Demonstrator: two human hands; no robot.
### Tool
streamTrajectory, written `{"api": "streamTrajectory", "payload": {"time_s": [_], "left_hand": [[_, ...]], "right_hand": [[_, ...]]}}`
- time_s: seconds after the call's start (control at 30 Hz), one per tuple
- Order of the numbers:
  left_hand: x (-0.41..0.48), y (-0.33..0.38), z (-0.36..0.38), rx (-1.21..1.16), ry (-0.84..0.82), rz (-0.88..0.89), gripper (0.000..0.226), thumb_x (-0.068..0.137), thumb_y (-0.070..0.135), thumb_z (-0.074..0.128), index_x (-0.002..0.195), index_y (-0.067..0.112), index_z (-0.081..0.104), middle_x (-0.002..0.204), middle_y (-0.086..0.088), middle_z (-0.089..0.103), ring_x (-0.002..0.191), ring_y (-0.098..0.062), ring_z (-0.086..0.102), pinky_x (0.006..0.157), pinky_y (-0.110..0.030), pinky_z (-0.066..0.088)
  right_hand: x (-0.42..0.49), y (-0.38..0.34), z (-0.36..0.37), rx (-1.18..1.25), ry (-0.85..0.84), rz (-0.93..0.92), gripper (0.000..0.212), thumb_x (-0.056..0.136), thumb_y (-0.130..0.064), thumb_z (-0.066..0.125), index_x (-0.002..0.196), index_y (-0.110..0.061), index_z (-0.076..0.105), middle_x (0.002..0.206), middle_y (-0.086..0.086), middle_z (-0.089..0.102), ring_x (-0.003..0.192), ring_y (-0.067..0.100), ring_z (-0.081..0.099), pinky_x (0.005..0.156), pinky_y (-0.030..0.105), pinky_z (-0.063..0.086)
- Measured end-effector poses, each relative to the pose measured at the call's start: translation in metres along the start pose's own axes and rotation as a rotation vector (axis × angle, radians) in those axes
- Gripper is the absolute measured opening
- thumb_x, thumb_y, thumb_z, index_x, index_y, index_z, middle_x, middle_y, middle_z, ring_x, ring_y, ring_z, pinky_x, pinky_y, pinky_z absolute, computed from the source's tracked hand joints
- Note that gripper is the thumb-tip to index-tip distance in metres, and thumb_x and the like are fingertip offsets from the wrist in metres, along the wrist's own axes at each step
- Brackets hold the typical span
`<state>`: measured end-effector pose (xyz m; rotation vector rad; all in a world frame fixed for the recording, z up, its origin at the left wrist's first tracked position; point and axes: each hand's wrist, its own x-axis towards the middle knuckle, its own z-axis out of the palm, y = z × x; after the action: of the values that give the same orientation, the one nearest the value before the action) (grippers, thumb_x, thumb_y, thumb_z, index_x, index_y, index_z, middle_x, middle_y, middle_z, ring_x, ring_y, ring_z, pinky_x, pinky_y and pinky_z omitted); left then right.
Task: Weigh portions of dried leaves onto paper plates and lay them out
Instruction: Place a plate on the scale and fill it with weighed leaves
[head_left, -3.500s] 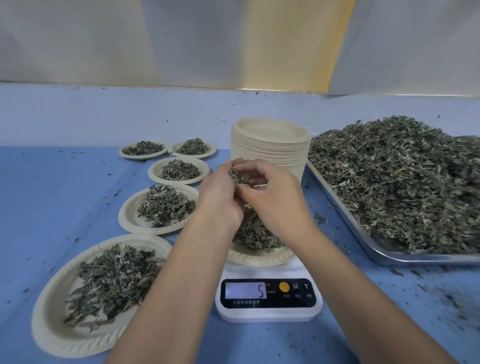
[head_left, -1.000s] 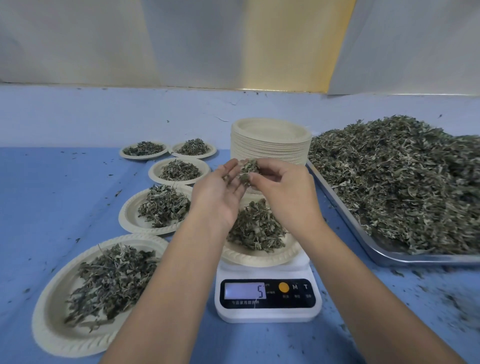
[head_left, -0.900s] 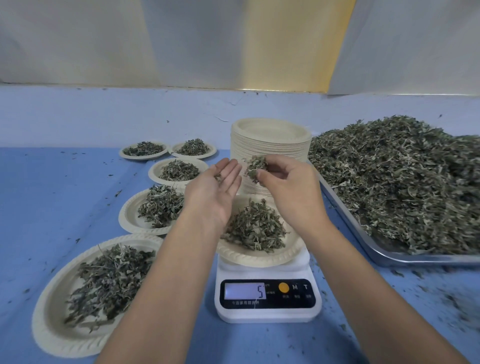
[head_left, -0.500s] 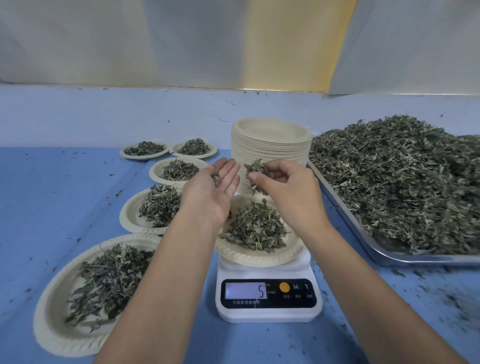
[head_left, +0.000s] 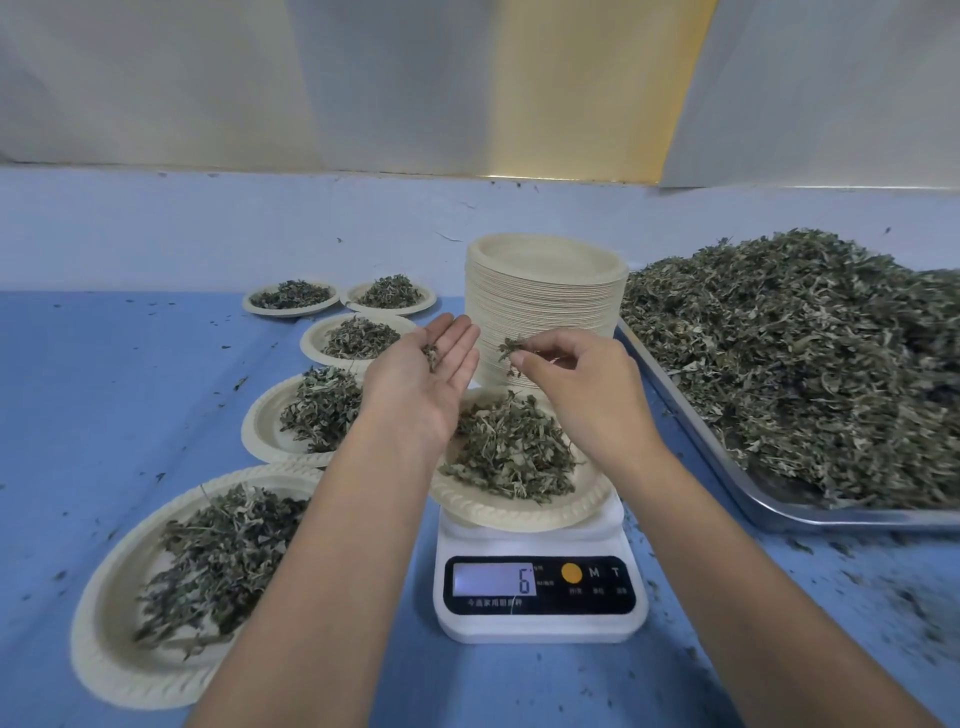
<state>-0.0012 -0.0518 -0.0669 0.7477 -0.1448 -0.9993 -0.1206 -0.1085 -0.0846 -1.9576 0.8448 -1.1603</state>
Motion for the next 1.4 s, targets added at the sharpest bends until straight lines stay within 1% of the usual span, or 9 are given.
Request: {"api": "streamTrajectory", "payload": {"time_s": [0.13,0.27,0.47,0.6,0.7,0.9,1.2,1.33,1.4], "left_hand": [[-0.001,-0.002,0.002,0.004,-0.009,-0.012,0.028,0.103,0.014,0.031,0.102,0.002,0.056,0.091,-0.011,0.066,0.081,-0.018,0.065,0.086,-0.030,0.050],[-0.006,-0.006,0.010,0.018,-0.051,-0.046,0.027,0.102,0.011,0.034,0.092,0.000,0.057,0.084,-0.010,0.064,0.086,-0.020,0.062,0.088,-0.031,0.048],[-0.013,-0.011,0.016,0.035,-0.065,-0.067,0.030,0.102,0.013,0.036,0.087,0.001,0.058,0.082,-0.013,0.058,0.073,-0.019,0.060,0.070,-0.031,0.055],[-0.013,-0.011,0.016,0.029,-0.059,-0.062,0.031,0.102,0.013,0.036,0.083,0.001,0.058,0.080,-0.010,0.058,0.082,-0.020,0.061,0.089,-0.033,0.050],[-0.012,-0.009,0.014,0.045,-0.059,-0.044,0.032,0.103,0.014,0.034,0.084,0.002,0.057,0.094,-0.011,0.063,0.098,-0.021,0.059,0.095,-0.031,0.047],[-0.009,-0.006,0.010,0.074,-0.043,-0.018,0.032,0.104,0.017,0.031,0.091,0.004,0.058,0.108,-0.012,0.064,0.102,-0.020,0.061,0.093,-0.029,0.047],[-0.011,-0.005,0.009,0.108,-0.044,0.006,0.029,0.102,0.011,0.035,0.087,0.005,0.059,0.090,-0.009,0.066,0.099,-0.020,0.062,0.091,-0.029,0.048],[-0.014,-0.007,0.010,0.387,-0.071,0.137,0.015,0.094,0.021,0.053,0.094,0.013,0.065,0.099,0.002,0.067,0.104,-0.013,0.062,0.084,-0.023,0.048],[-0.017,-0.008,0.011,0.599,-0.085,0.220,0.024,0.088,0.036,0.060,0.104,0.020,0.068,0.110,0.009,0.066,0.106,-0.006,0.058,0.077,-0.020,0.041]], "right_hand": [[0.000,-0.004,0.001,0.061,0.021,-0.018,0.009,0.086,-0.018,0.069,0.081,-0.026,0.068,0.071,-0.017,0.064,0.065,-0.008,0.057,0.065,0.006,0.042],[0.000,-0.010,0.003,0.129,0.028,-0.053,0.020,0.084,-0.016,0.070,0.076,-0.033,0.066,0.071,-0.017,0.065,0.067,-0.006,0.058,0.070,0.013,0.048],[-0.003,-0.013,0.005,0.094,0.004,-0.067,0.013,0.085,-0.013,0.067,0.087,-0.024,0.073,0.080,-0.013,0.069,0.072,-0.003,0.060,0.070,0.012,0.048],[-0.002,-0.013,0.003,0.083,0.019,-0.067,0.024,0.085,-0.014,0.068,0.075,-0.036,0.066,0.073,-0.016,0.065,0.068,-0.004,0.057,0.066,0.013,0.047],[-0.002,-0.012,0.001,0.038,0.023,-0.045,0.027,0.084,-0.014,0.067,0.071,-0.037,0.064,0.068,-0.016,0.065,0.065,-0.004,0.056,0.064,0.012,0.045],[-0.003,-0.012,-0.002,-0.013,-0.007,0.036,0.015,0.081,-0.015,0.065,0.080,-0.029,0.070,0.068,-0.014,0.065,0.064,-0.004,0.057,0.061,0.010,0.044],[-0.001,-0.009,-0.003,0.060,0.048,0.037,0.021,0.086,-0.008,0.059,0.090,-0.024,0.073,0.071,-0.013,0.062,0.065,0.001,0.054,0.069,0.024,0.046],[-0.001,-0.009,-0.002,0.037,0.035,0.051,0.022,0.086,-0.008,0.059,0.090,-0.023,0.073,0.076,-0.008,0.066,0.073,0.010,0.061,0.081,0.037,0.053],[-0.001,-0.009,-0.002,0.035,0.033,0.057,0.023,0.086,-0.008,0.057,0.089,-0.024,0.073,0.084,-0.005,0.070,0.080,0.014,0.064,0.085,0.040,0.052]]}}
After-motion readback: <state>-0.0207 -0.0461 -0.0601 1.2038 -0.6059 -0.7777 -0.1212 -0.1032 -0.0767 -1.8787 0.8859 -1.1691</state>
